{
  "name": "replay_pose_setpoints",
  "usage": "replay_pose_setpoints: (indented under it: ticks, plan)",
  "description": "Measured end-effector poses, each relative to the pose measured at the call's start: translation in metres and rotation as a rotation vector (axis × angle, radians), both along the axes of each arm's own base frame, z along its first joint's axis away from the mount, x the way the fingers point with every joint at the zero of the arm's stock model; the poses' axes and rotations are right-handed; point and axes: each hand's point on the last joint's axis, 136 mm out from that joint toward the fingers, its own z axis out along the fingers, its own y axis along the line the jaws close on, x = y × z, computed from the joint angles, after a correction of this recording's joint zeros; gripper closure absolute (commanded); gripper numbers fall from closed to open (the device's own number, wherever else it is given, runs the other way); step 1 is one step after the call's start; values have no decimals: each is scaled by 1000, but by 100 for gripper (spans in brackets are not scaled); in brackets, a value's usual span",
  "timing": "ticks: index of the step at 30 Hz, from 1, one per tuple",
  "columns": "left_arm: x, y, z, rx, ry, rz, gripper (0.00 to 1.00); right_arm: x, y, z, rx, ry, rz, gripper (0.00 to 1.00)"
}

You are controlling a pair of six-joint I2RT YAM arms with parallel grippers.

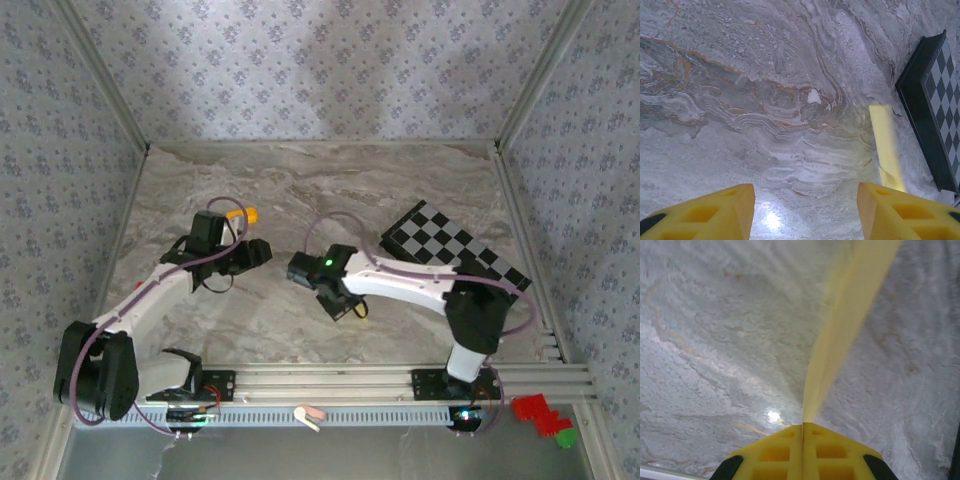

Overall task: Fold a paper plane with a square sheet of paper (pick it up from the middle)
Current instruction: Turn over the paper at the center of the table.

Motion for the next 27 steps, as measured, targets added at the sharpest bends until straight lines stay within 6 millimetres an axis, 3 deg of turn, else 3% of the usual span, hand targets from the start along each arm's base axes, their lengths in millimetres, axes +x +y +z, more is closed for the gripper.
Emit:
replay_pose_setpoints:
  ticks: [5,15,21,27]
  plan:
    - [-2,4,4,-4,-11,9,45,-11,21,-17,20,32,32,92]
    - [-11,-1,-9,-28,55,-12,50,-16,61,-28,187,73,38,87]
    - [-8,-17,-23,-119,151,-31,60,-26,60,-48,247,105,39,85]
    - [-1,-37,-36,-170,235,-55,71,-28,60,-50,320,96,35,86]
